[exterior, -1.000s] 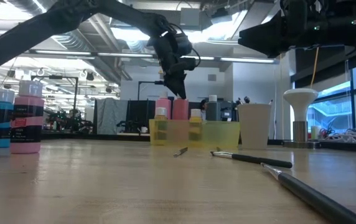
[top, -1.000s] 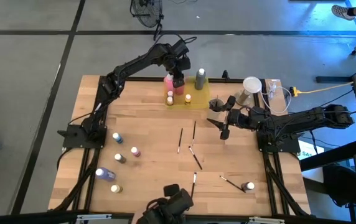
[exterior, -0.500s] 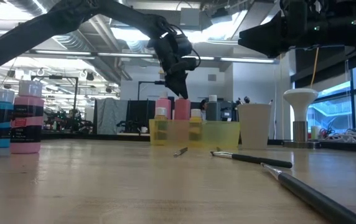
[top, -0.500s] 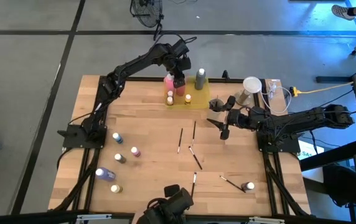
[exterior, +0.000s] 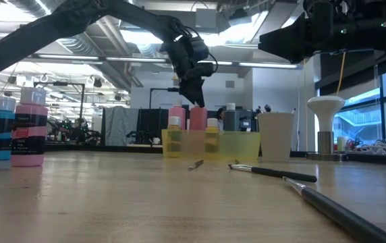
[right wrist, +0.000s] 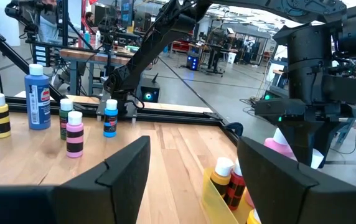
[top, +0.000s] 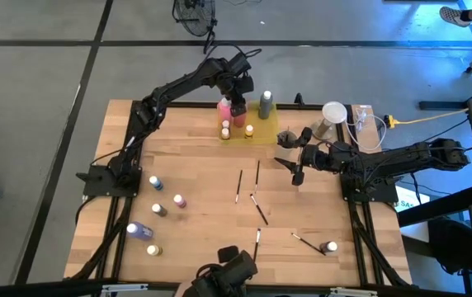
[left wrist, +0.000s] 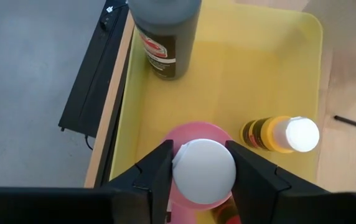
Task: Pick & Place Paint Supplies
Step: Put the large pink paint bottle into the yellow bin, then put the large blue paint bottle into the yellow bin
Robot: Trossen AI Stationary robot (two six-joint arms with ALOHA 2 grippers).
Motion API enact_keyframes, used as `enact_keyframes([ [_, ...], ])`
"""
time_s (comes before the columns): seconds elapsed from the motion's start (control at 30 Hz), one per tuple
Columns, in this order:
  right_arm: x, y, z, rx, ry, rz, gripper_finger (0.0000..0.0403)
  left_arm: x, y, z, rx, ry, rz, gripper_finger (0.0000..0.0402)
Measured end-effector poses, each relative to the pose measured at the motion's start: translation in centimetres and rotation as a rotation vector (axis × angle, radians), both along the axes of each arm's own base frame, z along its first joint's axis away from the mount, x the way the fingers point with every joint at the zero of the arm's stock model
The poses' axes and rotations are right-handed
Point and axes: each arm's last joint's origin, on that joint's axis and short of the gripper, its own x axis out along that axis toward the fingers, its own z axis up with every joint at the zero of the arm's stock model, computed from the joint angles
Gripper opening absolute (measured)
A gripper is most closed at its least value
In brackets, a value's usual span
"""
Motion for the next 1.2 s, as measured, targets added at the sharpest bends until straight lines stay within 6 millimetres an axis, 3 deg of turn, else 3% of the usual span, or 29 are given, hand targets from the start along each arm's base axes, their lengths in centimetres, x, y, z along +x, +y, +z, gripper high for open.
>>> enact_keyframes([
  [0.57, 0.0, 0.0, 0.0, 0.0, -0.001, 0.0, 0.0245, -0.4, 0.2, -0.1, -0.056, 0.009, 0.089, 0.0153],
  [1.2, 0.0, 0.0, 0.0, 0.0, -0.003, 0.001, 0.0245, -0.7, -0.1, 1.8, 0.014, -0.043, 0.044, 0.0251],
])
